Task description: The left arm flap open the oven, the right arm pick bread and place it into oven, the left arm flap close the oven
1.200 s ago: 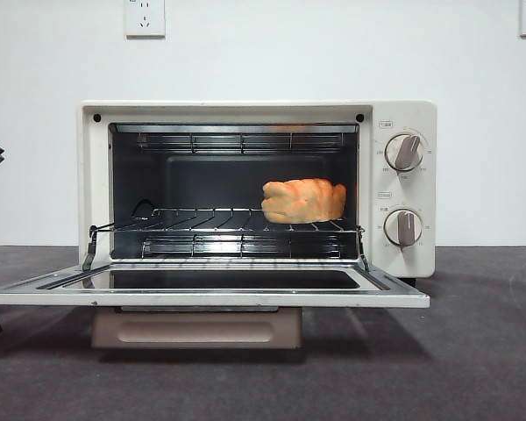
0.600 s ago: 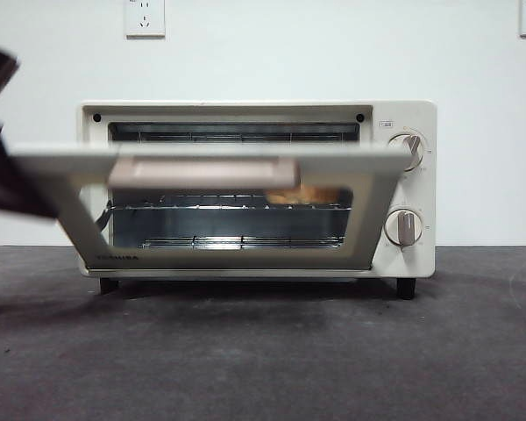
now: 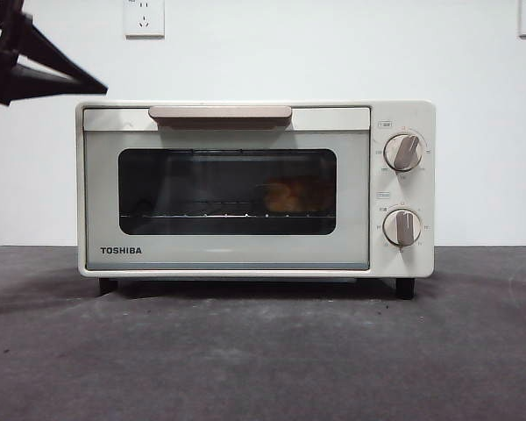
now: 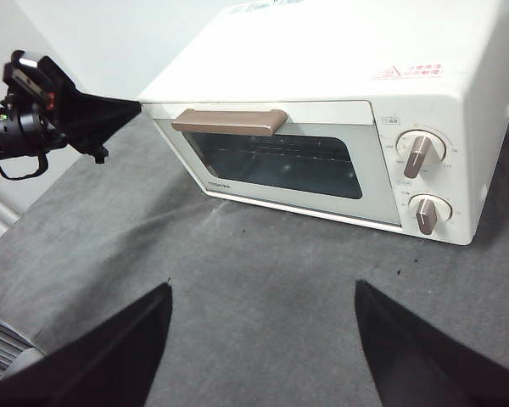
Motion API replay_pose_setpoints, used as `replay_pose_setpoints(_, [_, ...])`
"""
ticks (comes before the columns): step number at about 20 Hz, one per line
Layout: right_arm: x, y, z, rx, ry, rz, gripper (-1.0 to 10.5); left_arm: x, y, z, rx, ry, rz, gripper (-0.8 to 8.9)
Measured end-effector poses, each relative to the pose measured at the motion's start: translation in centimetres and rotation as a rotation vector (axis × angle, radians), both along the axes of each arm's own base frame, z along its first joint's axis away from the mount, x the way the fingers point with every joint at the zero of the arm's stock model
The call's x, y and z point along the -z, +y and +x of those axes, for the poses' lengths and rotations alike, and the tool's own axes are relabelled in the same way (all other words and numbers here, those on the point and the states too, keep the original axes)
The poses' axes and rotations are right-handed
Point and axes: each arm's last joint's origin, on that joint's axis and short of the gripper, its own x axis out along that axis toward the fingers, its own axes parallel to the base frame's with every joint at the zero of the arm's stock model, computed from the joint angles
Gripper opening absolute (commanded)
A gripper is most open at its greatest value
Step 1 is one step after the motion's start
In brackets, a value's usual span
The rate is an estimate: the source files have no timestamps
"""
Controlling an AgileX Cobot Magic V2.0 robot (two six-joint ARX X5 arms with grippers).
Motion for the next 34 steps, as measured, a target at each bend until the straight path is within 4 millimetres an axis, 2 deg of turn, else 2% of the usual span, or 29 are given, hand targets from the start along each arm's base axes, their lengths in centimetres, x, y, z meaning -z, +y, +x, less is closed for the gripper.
replay_pose_setpoints(3, [0.0, 0.0, 0.0, 0.000, 0.000, 0.000, 3.4, -1.0, -0.1, -0.2, 0.022, -0.055, -0.033, 0.08])
replay_pose_setpoints(8, [0.0, 0.0, 0.0, 0.000, 0.000, 0.000, 3.4, -4.4, 0.0, -1.9, 0.025, -0.239, -0.079, 0.08])
replay_pose_setpoints(14, [-0.2, 0.1, 0.1, -0.008, -0.036, 0.000, 3.4, -8.2, 0.1, -5.8, 0.058, -0.451, -0.081, 0.10])
replay_pose_setpoints(18, [-0.4, 0.1, 0.1, -0.024, -0.066, -0.001, 3.4, -9.5, 0.0, -9.4, 0.099, -0.558, -0.006, 0.10])
replay_pose_setpoints(22, [-0.4, 0.2, 0.0, -0.055, -0.069, -0.003, 3.4, -8.9, 0.3, -13.1, -0.003, -0.545, 0.121, 0.10])
replay_pose_setpoints(28, [-0.4, 0.2, 0.0, -0.069, -0.080, -0.014, 3.4, -5.6, 1.1, -18.2, -0.203, -0.436, 0.490, 0.10])
replay_pose_setpoints(30, [-0.4, 0.2, 0.0, -0.077, -0.095, -0.030, 3.4, -4.6, 1.3, -19.4, -0.209, -0.408, 0.598, 0.10])
replay_pose_setpoints(34, [-0.4, 0.2, 0.0, -0.095, -0.135, -0.072, 3.4, -4.3, 1.4, -20.6, -0.193, -0.461, 0.657, 0.10])
